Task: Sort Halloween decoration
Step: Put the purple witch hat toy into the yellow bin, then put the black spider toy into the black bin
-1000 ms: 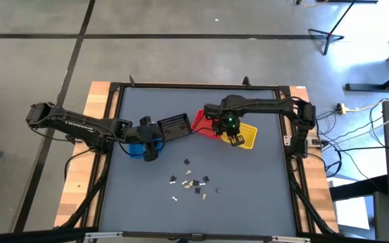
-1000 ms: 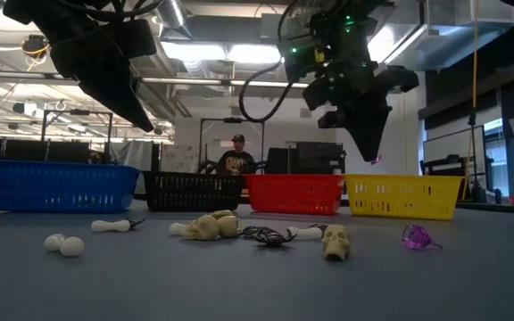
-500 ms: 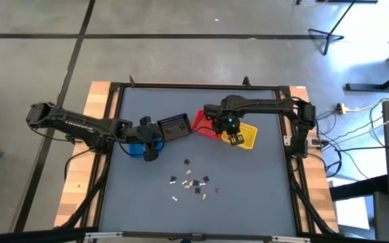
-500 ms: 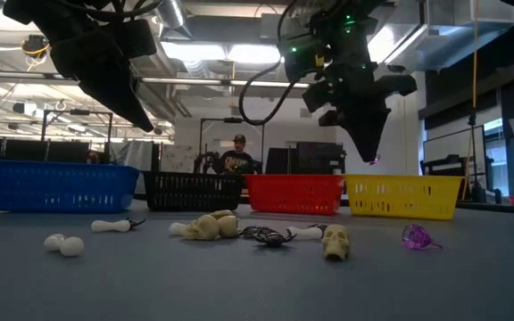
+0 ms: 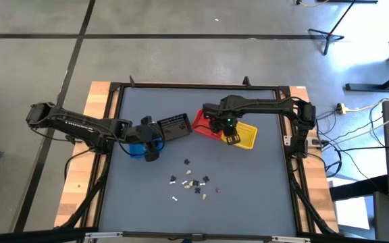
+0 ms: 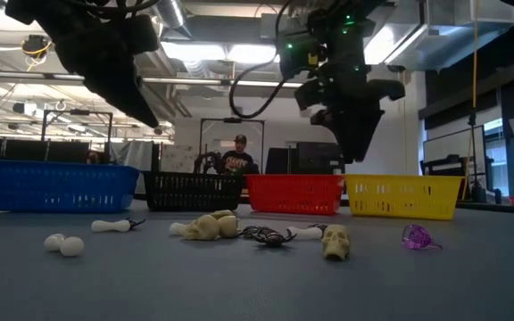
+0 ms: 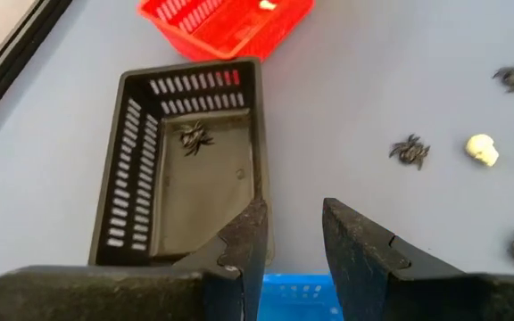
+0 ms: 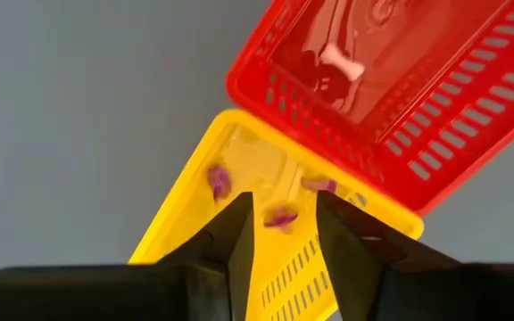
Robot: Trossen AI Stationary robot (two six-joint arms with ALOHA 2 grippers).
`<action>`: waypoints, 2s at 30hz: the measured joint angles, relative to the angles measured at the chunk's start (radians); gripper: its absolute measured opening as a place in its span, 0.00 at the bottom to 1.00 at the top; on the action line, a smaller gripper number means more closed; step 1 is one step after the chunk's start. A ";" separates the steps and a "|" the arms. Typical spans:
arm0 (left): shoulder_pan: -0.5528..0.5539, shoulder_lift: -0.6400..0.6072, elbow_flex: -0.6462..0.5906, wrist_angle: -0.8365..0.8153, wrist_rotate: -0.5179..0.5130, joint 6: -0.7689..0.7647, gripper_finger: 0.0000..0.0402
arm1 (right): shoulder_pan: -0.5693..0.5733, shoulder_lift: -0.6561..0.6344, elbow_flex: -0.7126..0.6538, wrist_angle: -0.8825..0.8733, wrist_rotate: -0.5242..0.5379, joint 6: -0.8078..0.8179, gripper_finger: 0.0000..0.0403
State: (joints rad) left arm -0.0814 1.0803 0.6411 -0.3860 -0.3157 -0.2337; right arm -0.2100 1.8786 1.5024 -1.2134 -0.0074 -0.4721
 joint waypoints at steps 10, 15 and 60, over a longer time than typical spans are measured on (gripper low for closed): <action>-0.009 0.000 0.000 0.011 0.089 -0.106 0.25 | 0.000 0.000 0.000 0.009 0.000 0.000 0.31; -0.045 0.000 0.000 0.019 0.120 -0.365 0.25 | 0.001 0.000 0.000 0.015 -0.001 0.000 0.31; -0.362 0.464 0.000 0.505 0.050 -0.356 0.25 | 0.001 0.000 0.000 0.148 -0.003 0.101 0.31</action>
State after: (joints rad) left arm -0.4437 1.5447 0.6411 0.1195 -0.2652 -0.5896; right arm -0.2092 1.8786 1.5028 -1.0654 -0.0109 -0.3714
